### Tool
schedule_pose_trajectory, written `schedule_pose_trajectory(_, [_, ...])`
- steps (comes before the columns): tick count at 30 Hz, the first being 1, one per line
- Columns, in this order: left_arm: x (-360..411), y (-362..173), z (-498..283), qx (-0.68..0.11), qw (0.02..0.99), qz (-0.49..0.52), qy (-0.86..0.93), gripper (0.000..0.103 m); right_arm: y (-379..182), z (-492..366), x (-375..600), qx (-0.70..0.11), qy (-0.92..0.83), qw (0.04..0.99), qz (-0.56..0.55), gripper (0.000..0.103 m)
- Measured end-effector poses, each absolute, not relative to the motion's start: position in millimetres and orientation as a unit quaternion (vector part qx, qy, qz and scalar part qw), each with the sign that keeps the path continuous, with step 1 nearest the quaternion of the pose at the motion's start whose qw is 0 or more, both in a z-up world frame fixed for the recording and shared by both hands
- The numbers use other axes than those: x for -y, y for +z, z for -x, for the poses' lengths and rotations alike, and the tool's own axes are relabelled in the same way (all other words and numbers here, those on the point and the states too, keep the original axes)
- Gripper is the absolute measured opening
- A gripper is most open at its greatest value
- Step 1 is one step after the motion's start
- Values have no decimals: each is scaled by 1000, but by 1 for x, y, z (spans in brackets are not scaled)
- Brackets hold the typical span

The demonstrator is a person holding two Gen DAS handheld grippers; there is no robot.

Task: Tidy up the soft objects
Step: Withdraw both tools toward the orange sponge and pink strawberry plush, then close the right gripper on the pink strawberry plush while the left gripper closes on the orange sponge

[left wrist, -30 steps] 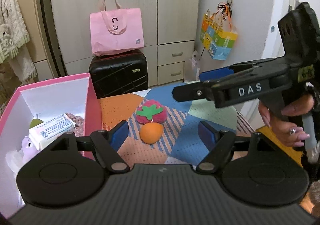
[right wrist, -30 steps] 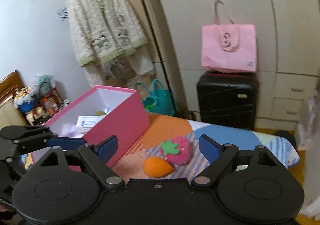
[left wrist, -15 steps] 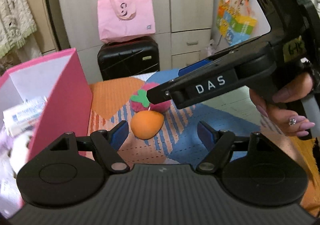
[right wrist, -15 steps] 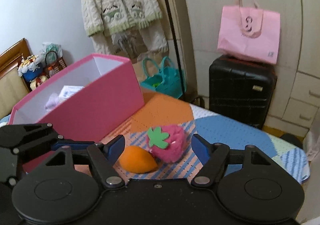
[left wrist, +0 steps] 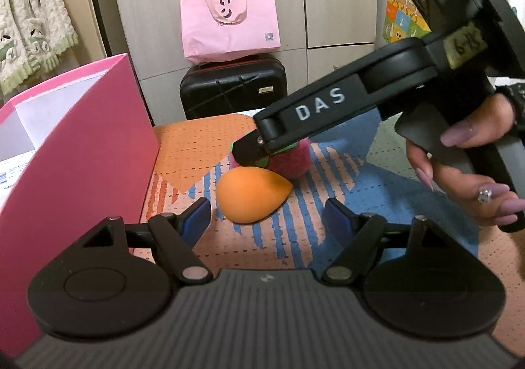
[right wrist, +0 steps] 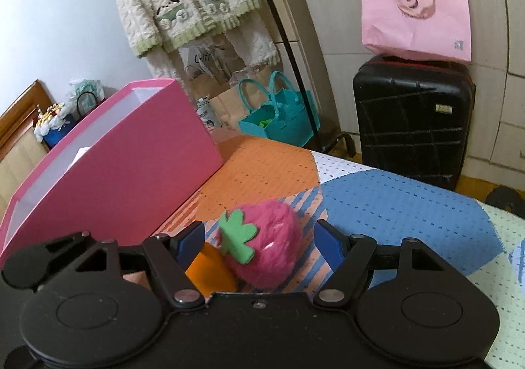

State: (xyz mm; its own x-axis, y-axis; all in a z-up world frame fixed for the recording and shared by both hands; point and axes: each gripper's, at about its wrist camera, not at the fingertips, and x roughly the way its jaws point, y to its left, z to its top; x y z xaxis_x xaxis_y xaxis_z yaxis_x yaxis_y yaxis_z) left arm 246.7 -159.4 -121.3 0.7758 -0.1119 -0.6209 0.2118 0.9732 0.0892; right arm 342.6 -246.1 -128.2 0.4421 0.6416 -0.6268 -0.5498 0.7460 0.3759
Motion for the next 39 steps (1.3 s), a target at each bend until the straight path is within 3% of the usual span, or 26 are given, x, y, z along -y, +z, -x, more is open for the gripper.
schedule_pose_trajectory(3, [160,-122,-247,-316,942,-81,-79,70,-131,-343,247,-391,355,846,-67,55])
schedule_pose_trajectory(8, [157,-123,-256,-332,938,-71,-71,45,-129,-337,251,-387,356,848,-68,49])
schedule_pose_trajectory(39, [133,-95,-211,-345,926,-40,-147,42,-105,-231,280,-389,210,893,-80,47])
